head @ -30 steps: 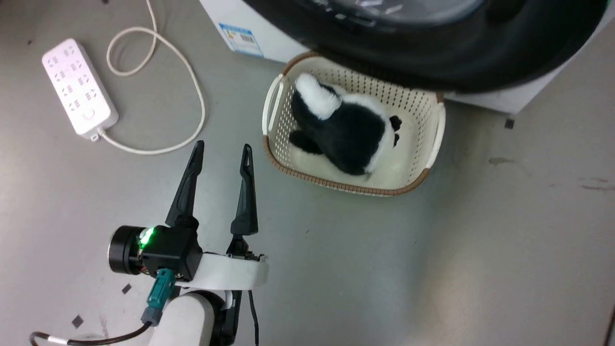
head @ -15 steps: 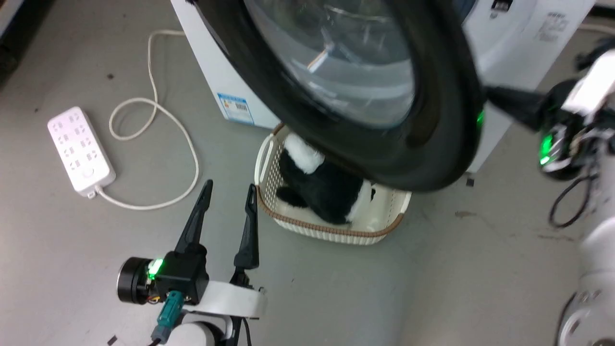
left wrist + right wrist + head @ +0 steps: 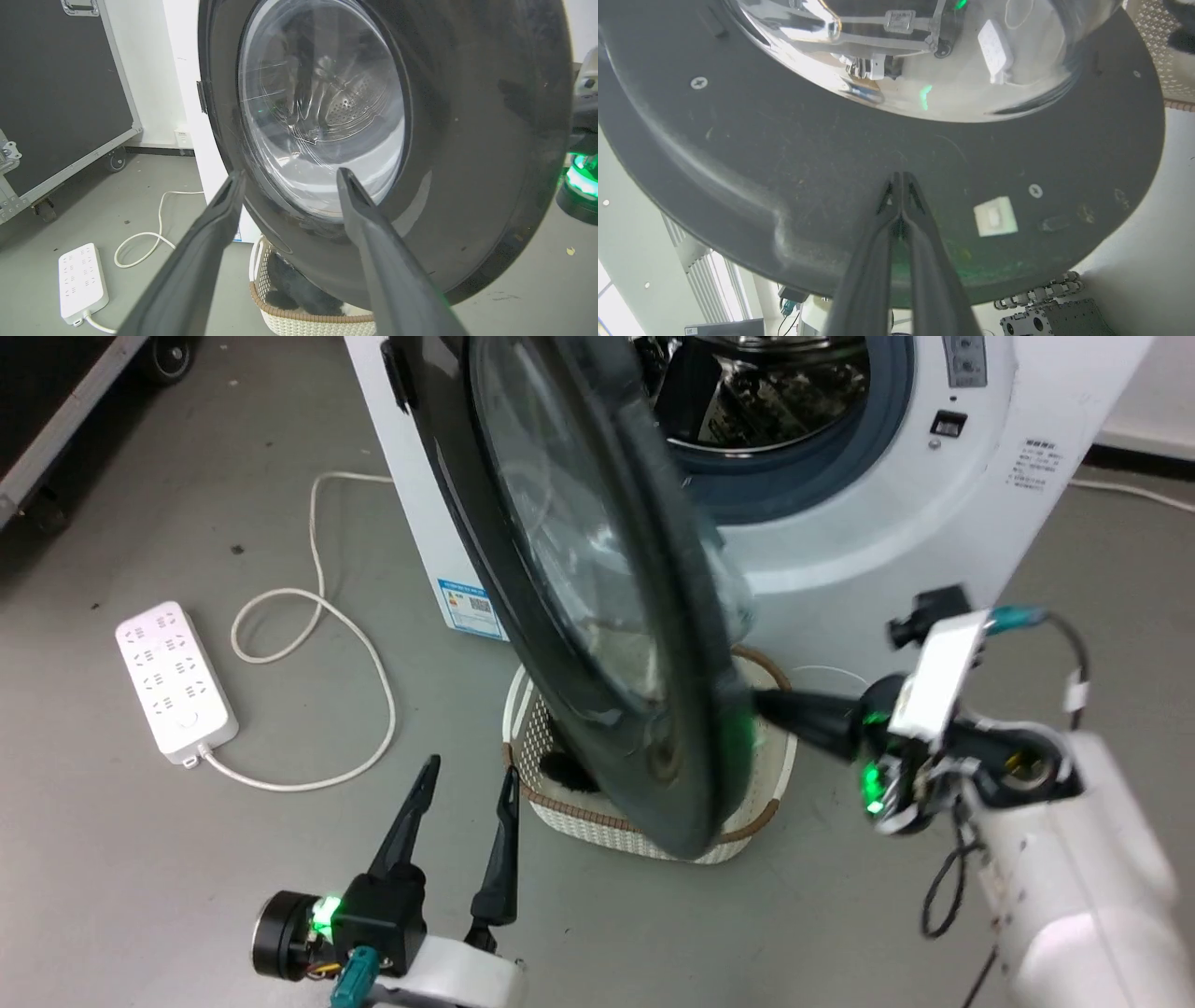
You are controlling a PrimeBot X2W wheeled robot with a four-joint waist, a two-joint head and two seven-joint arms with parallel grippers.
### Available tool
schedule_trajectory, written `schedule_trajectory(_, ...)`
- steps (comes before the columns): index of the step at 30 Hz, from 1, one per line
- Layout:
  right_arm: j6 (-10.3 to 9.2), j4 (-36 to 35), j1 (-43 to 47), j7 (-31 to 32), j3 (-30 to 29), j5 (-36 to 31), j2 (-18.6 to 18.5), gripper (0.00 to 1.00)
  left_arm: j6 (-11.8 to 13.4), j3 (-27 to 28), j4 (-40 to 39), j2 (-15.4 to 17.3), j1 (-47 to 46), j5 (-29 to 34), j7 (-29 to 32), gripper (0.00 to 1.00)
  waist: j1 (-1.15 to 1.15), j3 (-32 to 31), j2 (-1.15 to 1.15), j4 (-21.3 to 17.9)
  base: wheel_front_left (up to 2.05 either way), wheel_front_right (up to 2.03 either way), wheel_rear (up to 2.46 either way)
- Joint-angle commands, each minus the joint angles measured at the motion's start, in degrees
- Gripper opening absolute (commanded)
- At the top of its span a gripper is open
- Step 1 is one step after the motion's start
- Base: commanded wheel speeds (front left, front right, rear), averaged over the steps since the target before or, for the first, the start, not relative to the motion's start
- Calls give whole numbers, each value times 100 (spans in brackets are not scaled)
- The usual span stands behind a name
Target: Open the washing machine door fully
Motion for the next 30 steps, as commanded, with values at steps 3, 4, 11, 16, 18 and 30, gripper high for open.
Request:
schedule_trajectory(3, 6, -265, 368, -275, 614, 485, 33, 0, -9, -56, 46, 8, 159, 8, -30, 100, 1, -117, 0, 35, 0, 0, 0)
schedule_trajectory(4, 6, -323, 428, -360, 760, 567, 33, 0, -6, -62, 52, 8, 177, 2, -30, 100, 1, -130, 0, 38, 0, 0, 0)
schedule_trajectory(11, 6, -509, 590, -876, 1173, 754, 33, 0, 17, -10, 43, 8, 189, -24, -30, 100, 1, -151, 0, -3, 0, 0, 0)
schedule_trajectory(16, 6, -737, 624, -1603, 943, 355, -127, 100, 55, 76, -5, 8, 133, -37, -30, 100, 1, -198, 0, -178, 0, 0, 0)
schedule_trajectory(18, 6, -1163, 650, -2186, 906, -104, -358, 100, 59, 113, -27, 8, 109, -45, -30, 100, 1, -221, 0, -277, 0, 0, 0)
schedule_trajectory(30, 6, -3123, 1864, -6417, 1603, -4111, -2201, 100, 25, 604, -122, 8, 112, -11, -30, 100, 1, -509, 0, -890, 0, 0, 0)
